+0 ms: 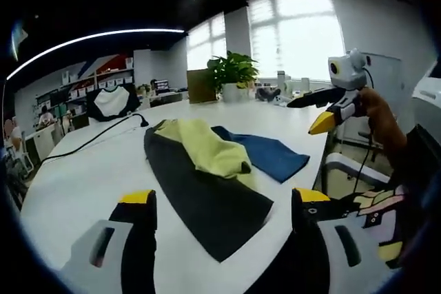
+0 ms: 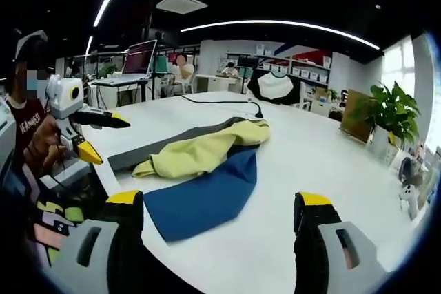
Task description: Fold the garment on the visible template until the final outline fits inside the template.
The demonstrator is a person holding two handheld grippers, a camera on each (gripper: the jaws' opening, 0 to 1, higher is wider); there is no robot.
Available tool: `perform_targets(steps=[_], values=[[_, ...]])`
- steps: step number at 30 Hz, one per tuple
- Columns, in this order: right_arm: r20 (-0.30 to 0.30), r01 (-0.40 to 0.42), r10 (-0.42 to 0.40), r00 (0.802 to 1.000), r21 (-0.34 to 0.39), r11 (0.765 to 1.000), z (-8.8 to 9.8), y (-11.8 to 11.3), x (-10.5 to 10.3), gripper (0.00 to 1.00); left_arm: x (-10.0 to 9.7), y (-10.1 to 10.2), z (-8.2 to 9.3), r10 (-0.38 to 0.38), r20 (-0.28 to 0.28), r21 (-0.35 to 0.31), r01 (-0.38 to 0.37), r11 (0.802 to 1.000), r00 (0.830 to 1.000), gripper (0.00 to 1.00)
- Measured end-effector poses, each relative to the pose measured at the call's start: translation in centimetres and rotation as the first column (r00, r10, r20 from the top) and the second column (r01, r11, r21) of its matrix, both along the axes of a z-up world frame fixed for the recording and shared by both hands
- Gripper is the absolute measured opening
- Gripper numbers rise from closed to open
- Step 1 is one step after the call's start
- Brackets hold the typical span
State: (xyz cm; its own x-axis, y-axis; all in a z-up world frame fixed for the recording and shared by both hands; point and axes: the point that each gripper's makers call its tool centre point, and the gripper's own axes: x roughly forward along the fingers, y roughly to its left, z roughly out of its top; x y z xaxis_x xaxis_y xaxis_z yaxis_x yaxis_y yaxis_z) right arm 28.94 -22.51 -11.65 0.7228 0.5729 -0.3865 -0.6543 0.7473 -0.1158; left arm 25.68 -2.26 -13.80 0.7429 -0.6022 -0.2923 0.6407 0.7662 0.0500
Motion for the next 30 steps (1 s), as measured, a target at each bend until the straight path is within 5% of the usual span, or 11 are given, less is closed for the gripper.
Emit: perform_targets(steps=[30], values=[[-0.054, -0.065, 0.064, 0.997, -0.016, 0.998, -2.2, 2.1, -0.6, 0.87, -0.8, -1.8, -3.0, -0.083, -0.094, -0.003, 0.083, 0.997, 0.992, 0.41]])
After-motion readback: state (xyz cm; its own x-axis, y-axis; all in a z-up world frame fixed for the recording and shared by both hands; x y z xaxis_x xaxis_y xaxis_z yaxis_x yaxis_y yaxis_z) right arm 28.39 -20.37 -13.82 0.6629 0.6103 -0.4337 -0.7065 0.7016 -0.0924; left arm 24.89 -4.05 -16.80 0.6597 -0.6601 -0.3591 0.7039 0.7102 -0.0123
